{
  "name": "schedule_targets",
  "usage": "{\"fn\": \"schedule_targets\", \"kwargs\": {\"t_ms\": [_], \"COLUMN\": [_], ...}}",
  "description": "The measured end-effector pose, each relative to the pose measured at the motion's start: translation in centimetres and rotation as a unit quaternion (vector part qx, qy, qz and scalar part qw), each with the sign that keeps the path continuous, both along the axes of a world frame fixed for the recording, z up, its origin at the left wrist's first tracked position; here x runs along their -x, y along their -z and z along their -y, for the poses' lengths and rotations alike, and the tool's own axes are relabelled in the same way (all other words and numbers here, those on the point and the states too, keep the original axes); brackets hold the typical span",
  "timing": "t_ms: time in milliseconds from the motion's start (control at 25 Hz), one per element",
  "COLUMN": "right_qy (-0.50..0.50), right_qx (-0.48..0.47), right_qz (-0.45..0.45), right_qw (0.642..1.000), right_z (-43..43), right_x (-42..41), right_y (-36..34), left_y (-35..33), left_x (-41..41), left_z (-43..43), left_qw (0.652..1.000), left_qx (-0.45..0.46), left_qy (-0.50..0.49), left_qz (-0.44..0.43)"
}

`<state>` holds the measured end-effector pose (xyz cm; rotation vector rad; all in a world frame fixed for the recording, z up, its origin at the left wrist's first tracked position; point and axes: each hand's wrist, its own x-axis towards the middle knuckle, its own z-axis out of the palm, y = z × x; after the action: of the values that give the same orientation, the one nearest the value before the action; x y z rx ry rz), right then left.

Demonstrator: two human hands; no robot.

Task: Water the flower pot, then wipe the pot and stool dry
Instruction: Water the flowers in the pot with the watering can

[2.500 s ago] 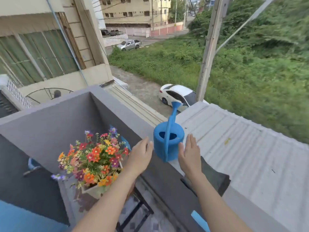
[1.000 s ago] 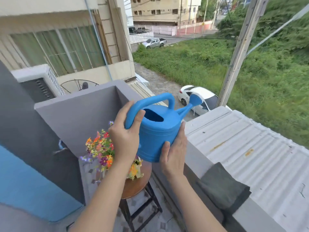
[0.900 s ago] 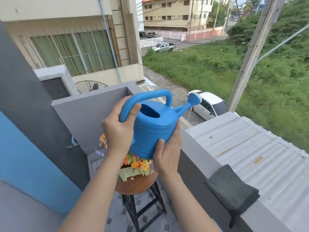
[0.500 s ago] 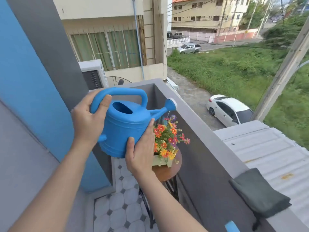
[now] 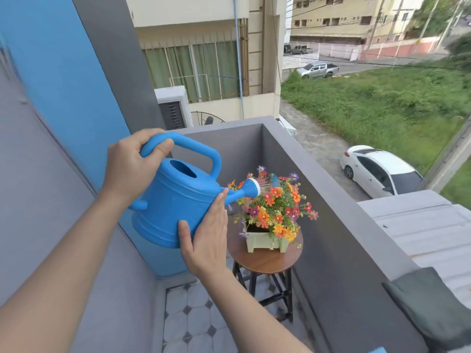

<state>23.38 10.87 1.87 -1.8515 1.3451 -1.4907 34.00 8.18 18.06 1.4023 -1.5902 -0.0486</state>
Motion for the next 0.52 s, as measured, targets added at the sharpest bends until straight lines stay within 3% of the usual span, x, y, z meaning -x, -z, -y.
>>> {"fn": "schedule_targets", "kwargs": {"t_ms": [520], "right_qy": [-0.016], "right_qx": [0.043], "right_qz": [-0.021], "right_qw": [0.999], "right_z": [-1.2], "right_x": [-0.3], "right_y": [-1.4], "left_y": [-2.9], "left_x": [-0.2], "left_z": [0.0], "left_qw": [0.999], "left_qx": [-0.047], "left_qy": [0.008], "left_qz": [0.009]}}
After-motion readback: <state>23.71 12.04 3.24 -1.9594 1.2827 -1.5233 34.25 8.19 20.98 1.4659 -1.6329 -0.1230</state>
